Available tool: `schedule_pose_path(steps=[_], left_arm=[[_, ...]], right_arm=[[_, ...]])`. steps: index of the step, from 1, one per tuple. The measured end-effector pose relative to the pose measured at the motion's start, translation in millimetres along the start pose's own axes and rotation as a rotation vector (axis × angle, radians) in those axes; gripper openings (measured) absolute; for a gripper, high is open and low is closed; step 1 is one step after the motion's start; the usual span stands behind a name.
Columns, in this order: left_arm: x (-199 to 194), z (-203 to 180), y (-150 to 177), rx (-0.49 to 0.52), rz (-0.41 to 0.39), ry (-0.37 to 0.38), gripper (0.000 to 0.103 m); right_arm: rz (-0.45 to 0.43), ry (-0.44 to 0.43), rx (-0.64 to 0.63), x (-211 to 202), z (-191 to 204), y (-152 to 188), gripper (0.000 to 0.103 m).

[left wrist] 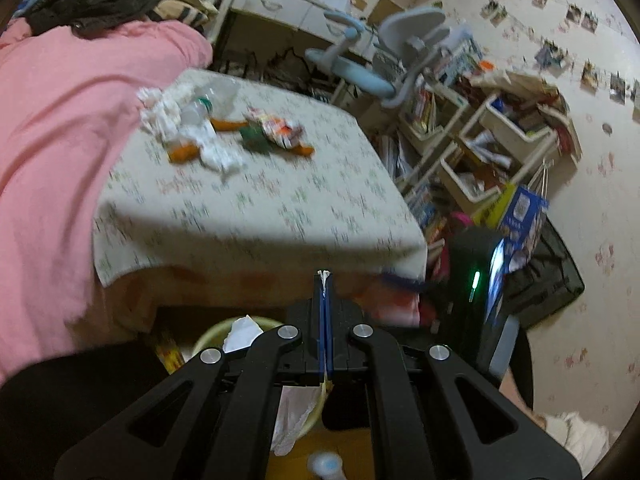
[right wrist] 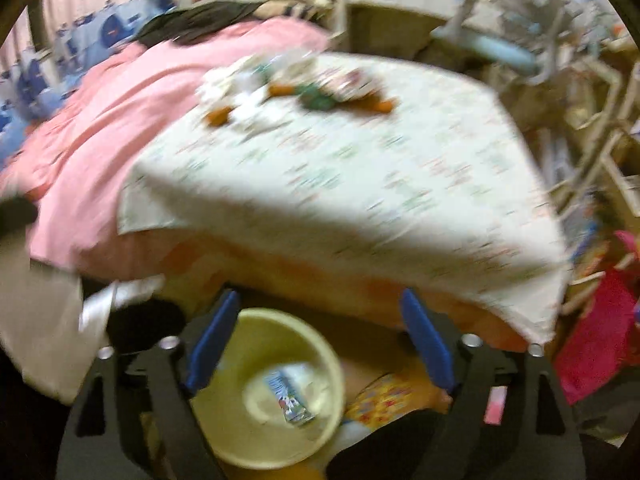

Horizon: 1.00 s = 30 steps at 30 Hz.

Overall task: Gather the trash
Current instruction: 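Lower the carton into the yellow basin and open the right tool, then raise both tools back over the table toward the tissues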

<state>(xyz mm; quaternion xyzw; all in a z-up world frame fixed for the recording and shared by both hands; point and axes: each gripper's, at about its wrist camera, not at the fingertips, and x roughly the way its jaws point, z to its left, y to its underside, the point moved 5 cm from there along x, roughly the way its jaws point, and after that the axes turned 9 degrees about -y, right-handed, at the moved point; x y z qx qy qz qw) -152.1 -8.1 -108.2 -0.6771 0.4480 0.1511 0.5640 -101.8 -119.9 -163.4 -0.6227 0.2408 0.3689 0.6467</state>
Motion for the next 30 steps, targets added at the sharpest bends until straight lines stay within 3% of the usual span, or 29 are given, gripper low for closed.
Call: schedule_pose_path(steps=[3, 7, 10, 11, 12, 18, 25, 30], left_arm=[[11.7, -8.5, 19.2, 0.034, 0.052, 0.003, 0.001], [23.1, -11.7, 34.3, 0.072, 0.102, -0.023, 0.002], [25.0, -11.1, 38.0, 0.076, 0.113, -0.04, 0.016], [23.8, -10.2, 37.2, 0.075, 0.107, -0.053, 0.027], [21.8, -9.6, 35.9, 0.078, 0.095, -0.07, 0.035], [11.0, -4.3, 23.2, 0.095, 0.008, -0.168, 0.058], [-9.0, 3.1, 0.0, 0.119, -0.131, -0.325, 0.076], [-26.1, 12.1, -18.7, 0.089, -0.211, -0.392, 0.086]], right_arm=[[-0.052, 0.081, -0.012, -13.2, -10.5, -5.3, 0.093], [-0.094, 0.143, -0.031, -21.1, -14.1, -9.2, 0.095], [-0.11, 0.157, -0.032, -21.5, -14.3, -12.1, 0.095], [-0.115, 0.159, -0.03, -22.8, -14.9, -12.6, 0.095], [-0.119, 0.16, -0.028, -24.9, -15.8, -12.1, 0.095], [-0.138, 0.157, -0.018, -27.8, -16.0, -13.2, 0.095], [-0.183, 0.134, -0.001, -34.9, -14.8, -17.0, 0.095], [-0.237, 0.114, 0.007, -43.9, -12.5, -21.0, 0.095]])
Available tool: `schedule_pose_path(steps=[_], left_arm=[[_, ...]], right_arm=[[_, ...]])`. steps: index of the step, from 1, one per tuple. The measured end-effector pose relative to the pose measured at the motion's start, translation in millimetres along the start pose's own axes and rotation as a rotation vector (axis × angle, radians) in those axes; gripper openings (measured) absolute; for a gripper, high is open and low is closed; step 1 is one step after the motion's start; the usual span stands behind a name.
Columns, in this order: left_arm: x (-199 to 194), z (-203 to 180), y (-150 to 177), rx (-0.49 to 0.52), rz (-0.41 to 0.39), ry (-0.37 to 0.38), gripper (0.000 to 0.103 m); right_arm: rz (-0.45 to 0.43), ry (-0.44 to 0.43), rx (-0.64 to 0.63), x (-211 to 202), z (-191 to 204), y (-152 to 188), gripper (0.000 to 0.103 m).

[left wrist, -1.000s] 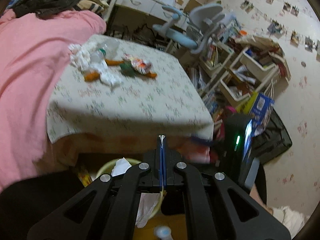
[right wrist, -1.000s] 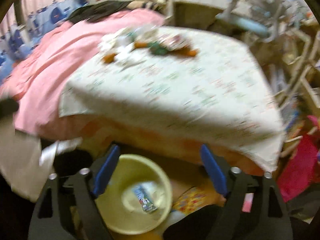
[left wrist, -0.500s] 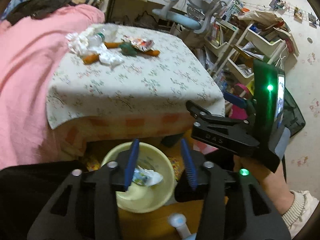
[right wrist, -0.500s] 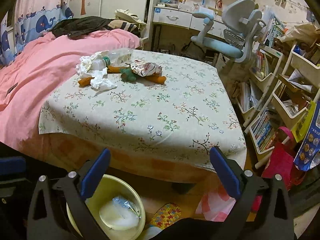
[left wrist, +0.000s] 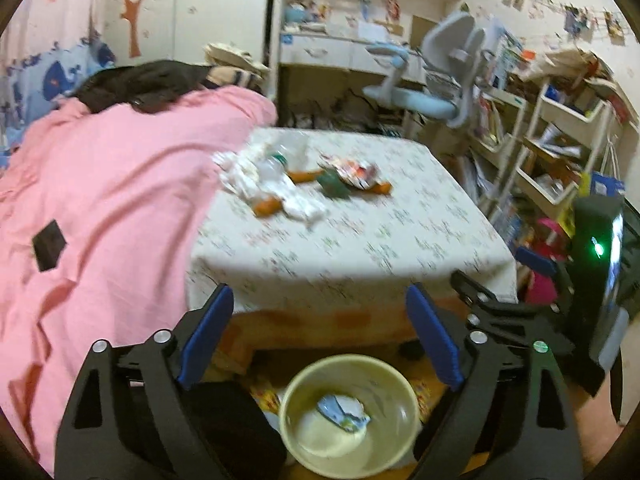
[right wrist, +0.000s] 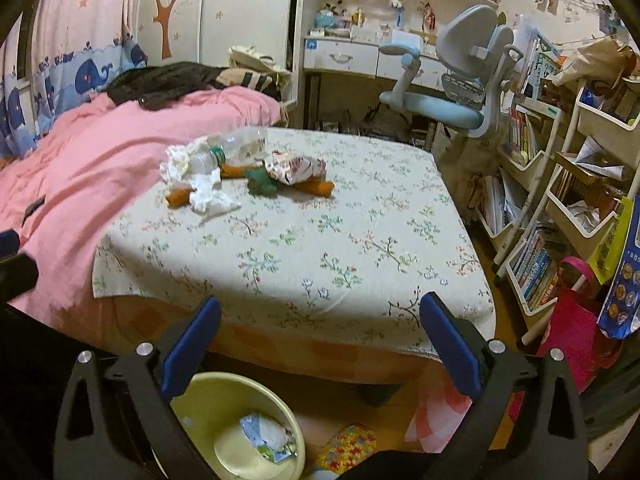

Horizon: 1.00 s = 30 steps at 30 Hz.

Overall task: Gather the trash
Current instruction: 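Raise both tools back over the table toward the tissues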

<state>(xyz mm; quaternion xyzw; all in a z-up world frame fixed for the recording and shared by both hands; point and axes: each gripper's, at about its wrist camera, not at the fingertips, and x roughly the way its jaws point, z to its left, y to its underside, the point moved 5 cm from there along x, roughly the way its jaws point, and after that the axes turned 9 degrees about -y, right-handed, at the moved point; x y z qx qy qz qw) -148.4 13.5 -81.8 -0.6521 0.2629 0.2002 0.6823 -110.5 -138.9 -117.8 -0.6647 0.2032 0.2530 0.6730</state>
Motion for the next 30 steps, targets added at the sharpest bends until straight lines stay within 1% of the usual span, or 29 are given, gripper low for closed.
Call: schedule_pose_path(steps=[8, 15, 24, 26, 30], left_arm=[[-5.0, 14.0, -12.8, -0.016, -0.038, -0.059, 0.092], [-5.0, 17.7, -16.1, -0.01, -0.058, -0.095, 0.095], [1.4, 22.1, -18.2, -0.018, -0.054, -0.101, 0.096], [4.4, 23.8, -20.9, -0.023, -0.052, -0.097, 0.095], [14.8, 30.1, -30.7, -0.05, -0.052, -0.106, 0.095]], right_arm=[[-0.068, -0.02, -0.004, -9.3, 4.7, -9.0, 0.095], [-0.084, -0.029, -0.015, -9.9, 10.4, -10.4, 0.095], [-0.086, -0.048, 0.006, -10.5, 9.7, -15.3, 0.095], [-0.079, -0.046, 0.015, -13.3, 8.3, -22.5, 0.095], [-0.12, -0.059, 0.004, -19.2, 6.5, -38.3, 0.095]])
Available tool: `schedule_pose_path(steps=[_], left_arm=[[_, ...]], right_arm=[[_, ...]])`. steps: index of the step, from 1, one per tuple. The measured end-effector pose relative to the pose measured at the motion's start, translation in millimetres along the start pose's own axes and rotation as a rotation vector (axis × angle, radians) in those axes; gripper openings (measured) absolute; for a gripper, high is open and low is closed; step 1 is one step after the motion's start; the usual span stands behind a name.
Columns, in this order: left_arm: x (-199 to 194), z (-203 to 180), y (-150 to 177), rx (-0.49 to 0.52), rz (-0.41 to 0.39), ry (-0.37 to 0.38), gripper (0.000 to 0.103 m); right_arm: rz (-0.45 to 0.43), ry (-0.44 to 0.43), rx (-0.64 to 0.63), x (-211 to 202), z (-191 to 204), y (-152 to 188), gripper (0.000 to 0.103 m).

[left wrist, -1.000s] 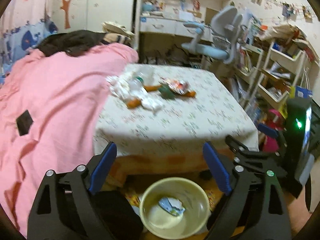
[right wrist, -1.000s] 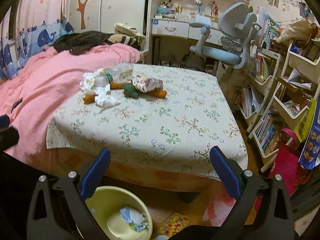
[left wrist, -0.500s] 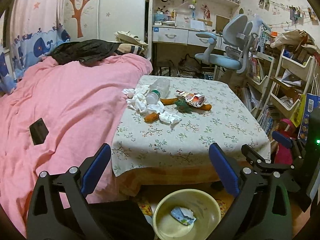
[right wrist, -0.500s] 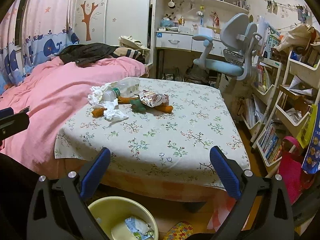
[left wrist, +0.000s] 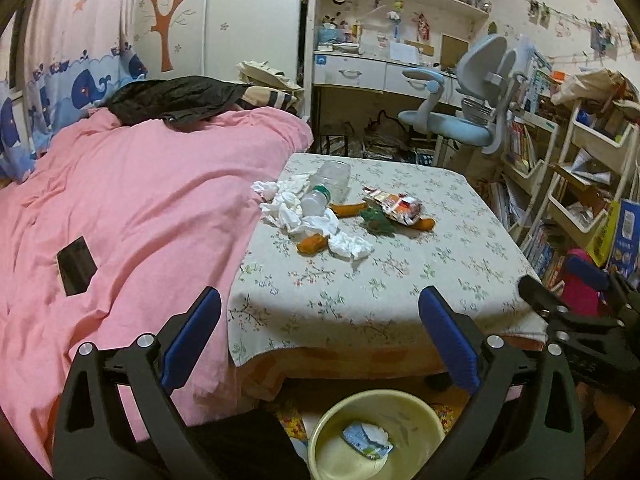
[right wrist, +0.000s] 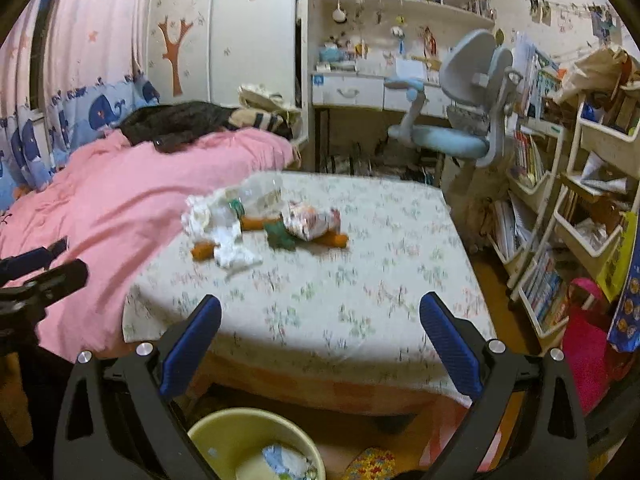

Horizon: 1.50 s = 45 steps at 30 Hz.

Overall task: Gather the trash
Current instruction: 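Raise both tools back over the table toward the tissues, then grasp a white tissue with the right tool while the left tool grasps an orange peel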

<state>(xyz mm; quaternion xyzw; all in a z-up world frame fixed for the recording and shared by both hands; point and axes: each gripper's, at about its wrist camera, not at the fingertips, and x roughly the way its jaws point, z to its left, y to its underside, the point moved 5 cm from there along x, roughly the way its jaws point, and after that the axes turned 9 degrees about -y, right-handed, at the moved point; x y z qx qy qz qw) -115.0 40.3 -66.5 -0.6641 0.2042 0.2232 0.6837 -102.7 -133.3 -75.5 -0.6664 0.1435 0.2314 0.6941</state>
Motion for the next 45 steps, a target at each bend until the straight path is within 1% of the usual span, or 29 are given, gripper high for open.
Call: schedule_pose_path(steps=[2, 3, 6, 12, 16, 20, 22, 24, 26, 27, 29, 31, 36, 38, 39, 41, 43, 44, 45], left_arm=[[9.7, 2.7, -6.2, -0.015, 0.003, -0.013, 0.095], [14.7, 4.4, -9.7, -0.024, 0.005, -0.02, 0.095], [29.8, 11.0, -22.4, -0.058, 0.005, -0.045, 0.095], [65.2, 22.5, -44.1, -0.082, 0.018, -0.092, 0.095], [90.1, 34.8, -48.6, -0.12, 0.055, -0.105, 0.095], [113.5, 47.7, -53.1, -0.182, 0.099, -0.112, 0.095], [122.9, 49.1, -55.5, -0.181, 0.113, -0.113, 0.095], [129.2, 48.4, -55.0, -0.167, 0.124, -0.118, 0.095], [134.9, 47.1, -52.6, -0.154, 0.142, -0.117, 0.095], [138.0, 46.4, -51.7, -0.149, 0.153, -0.117, 0.095], [143.0, 46.1, -50.8, -0.142, 0.169, -0.12, 0.095], [149.0, 45.5, -49.5, -0.138, 0.19, -0.114, 0.095], [154.6, 40.8, -45.3, -0.111, 0.212, -0.105, 0.095], [156.7, 37.8, -44.7, -0.106, 0.222, -0.096, 0.095], [157.3, 37.1, -44.6, -0.105, 0.224, -0.095, 0.095], [159.4, 36.5, -45.1, -0.103, 0.227, -0.094, 0.095], [163.0, 36.6, -45.9, -0.102, 0.233, -0.098, 0.095], [164.7, 37.1, -46.2, -0.104, 0.236, -0.099, 0.095], [166.8, 37.4, -46.7, -0.105, 0.24, -0.1, 0.095]], right_arm=[[0.026, 0.001, -0.01, 12.0, -2.6, 1.7, 0.095], [0.049, -0.004, 0.008, 19.3, -5.8, 3.9, 0.095], [0.065, -0.043, 0.054, 29.3, -9.1, 6.0, 0.095], [0.098, -0.084, 0.03, 47.8, -0.9, -2.7, 0.095], [0.14, -0.143, 0.007, 71.8, 10.3, -7.4, 0.095], [0.175, -0.197, -0.001, 100.4, 23.9, -13.1, 0.095], [0.189, -0.219, -0.011, 117.0, 32.8, -17.0, 0.094], [0.211, -0.237, -0.029, 135.0, 41.4, -20.1, 0.09], [0.232, -0.247, -0.037, 150.0, 47.2, -21.1, 0.083], [0.246, -0.252, -0.037, 160.5, 50.1, -21.0, 0.082], [0.265, -0.26, -0.033, 172.6, 51.8, -20.4, 0.077], [0.281, -0.263, -0.033, 183.0, 53.3, -18.4, 0.077], [0.31, -0.268, -0.032, 203.4, 56.2, -15.7, 0.073], [0.321, -0.274, -0.032, 208.1, 57.4, -14.5, 0.065], [0.328, -0.276, -0.033, 211.9, 58.5, -13.6, 0.063], [0.348, -0.283, -0.035, 215.8, 58.6, -10.1, 0.051], [0.369, -0.291, -0.039, 219.0, 59.3, -6.1, 0.045], [0.367, -0.288, -0.046, 218.2, 59.0, -5.7, 0.037], [0.369, -0.288, -0.05, 216.8, 57.6, -5.4, 0.033]])
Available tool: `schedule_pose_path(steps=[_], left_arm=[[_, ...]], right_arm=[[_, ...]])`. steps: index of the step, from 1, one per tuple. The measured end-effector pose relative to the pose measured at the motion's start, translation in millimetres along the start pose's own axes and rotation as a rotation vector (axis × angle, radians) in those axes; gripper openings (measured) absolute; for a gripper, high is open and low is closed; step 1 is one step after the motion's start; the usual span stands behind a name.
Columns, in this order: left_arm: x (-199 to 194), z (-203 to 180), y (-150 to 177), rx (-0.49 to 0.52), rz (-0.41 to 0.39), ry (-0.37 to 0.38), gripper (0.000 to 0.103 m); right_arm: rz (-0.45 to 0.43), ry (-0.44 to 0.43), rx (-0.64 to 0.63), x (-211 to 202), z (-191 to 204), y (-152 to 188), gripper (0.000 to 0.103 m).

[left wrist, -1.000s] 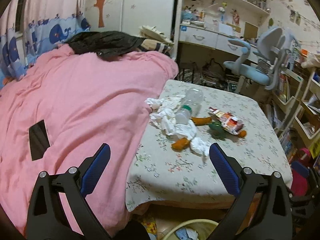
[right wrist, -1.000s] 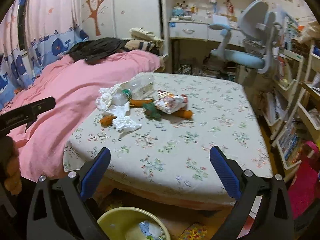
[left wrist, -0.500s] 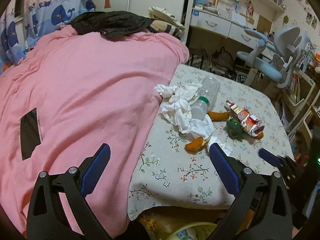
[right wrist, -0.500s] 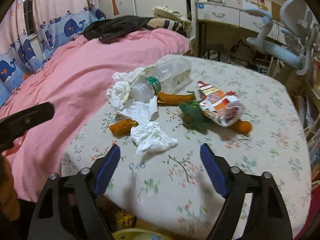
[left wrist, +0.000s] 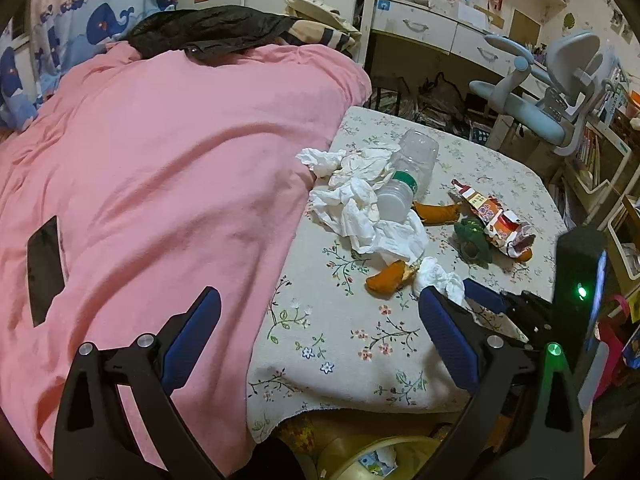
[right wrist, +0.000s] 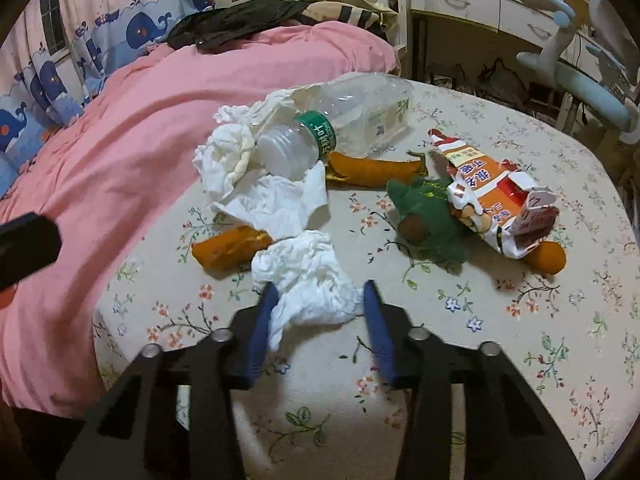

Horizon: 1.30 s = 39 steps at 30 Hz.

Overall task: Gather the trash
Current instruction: 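Grasp a white tissue with the right tool while the left tool grasps an orange peel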

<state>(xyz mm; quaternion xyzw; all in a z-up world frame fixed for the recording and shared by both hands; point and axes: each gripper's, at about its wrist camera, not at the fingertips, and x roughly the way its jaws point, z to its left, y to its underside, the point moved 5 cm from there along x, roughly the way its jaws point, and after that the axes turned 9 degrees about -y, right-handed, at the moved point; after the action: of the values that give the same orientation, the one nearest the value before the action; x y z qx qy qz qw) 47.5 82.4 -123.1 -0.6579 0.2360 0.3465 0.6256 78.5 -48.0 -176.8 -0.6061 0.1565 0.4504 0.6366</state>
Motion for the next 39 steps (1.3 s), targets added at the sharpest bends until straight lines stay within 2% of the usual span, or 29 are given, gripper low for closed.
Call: schedule_pose_path(steps=[1, 2, 4, 13, 19, 21, 22, 23, 25, 26, 31, 33, 34, 35, 39], left_arm=[[2.4, -0.5, -1.1, 0.0, 0.004, -0.001, 0.095], [3.5, -0.2, -1.1, 0.001, 0.007, -0.002, 0.095], [7.7, -2.6, -1.7, 0.014, 0.017, -0.001, 0.095], [29.2, -26.6, -9.3, 0.093, 0.032, 0.011, 0.095], [44.5, -30.5, -19.5, 0.091, 0.03, -0.004, 0.095], [49.0, -31.8, -22.0, 0.094, 0.032, -0.006, 0.095], [51.2, -33.7, -22.9, 0.1, 0.038, 0.003, 0.095], [52.4, -35.8, -22.5, 0.107, 0.046, 0.018, 0.095], [53.1, -39.5, -20.6, 0.119, 0.055, 0.035, 0.095], [53.0, -42.9, -18.9, 0.134, 0.061, 0.051, 0.095], [60.5, -57.8, -10.9, 0.208, 0.103, 0.083, 0.095], [63.5, -62.2, -8.1, 0.233, 0.115, 0.092, 0.09], [65.4, -66.4, -6.3, 0.257, 0.123, 0.098, 0.088], [66.3, -69.4, -4.4, 0.271, 0.126, 0.102, 0.083], [72.1, -81.9, 0.0, 0.336, 0.131, 0.112, 0.071]], right_arm=[[0.005, -0.003, 0.004, -1.8, -2.1, -0.3, 0.023], [0.011, -0.008, 0.012, -4.8, -5.0, 0.6, 0.018], [0.022, -0.01, 0.013, -10.0, -10.0, 3.2, 0.014], [0.101, -0.014, -0.071, -50.1, -20.5, 16.3, 0.013], [0.11, -0.053, 0.014, -52.5, -33.9, 23.9, 0.013], [0.126, -0.056, 0.026, -48.4, -33.5, 27.5, 0.018], [0.125, -0.06, 0.03, -47.5, -32.4, 27.8, 0.027], [0.122, -0.067, 0.036, -47.9, -32.0, 27.2, 0.044], [0.084, -0.065, 0.037, -53.4, -31.0, 23.5, 0.067], [0.066, -0.071, 0.029, -54.9, -28.8, 21.1, 0.067], [0.073, -0.091, 0.027, -43.4, -24.4, 18.8, 0.067], [0.084, -0.083, 0.025, -37.6, -23.7, 19.2, 0.067], [0.09, -0.082, 0.023, -37.5, -24.2, 20.8, 0.064], [0.099, -0.078, 0.021, -35.4, -24.2, 21.9, 0.054], [0.118, -0.068, 0.021, -33.5, -27.6, 25.9, 0.043]])
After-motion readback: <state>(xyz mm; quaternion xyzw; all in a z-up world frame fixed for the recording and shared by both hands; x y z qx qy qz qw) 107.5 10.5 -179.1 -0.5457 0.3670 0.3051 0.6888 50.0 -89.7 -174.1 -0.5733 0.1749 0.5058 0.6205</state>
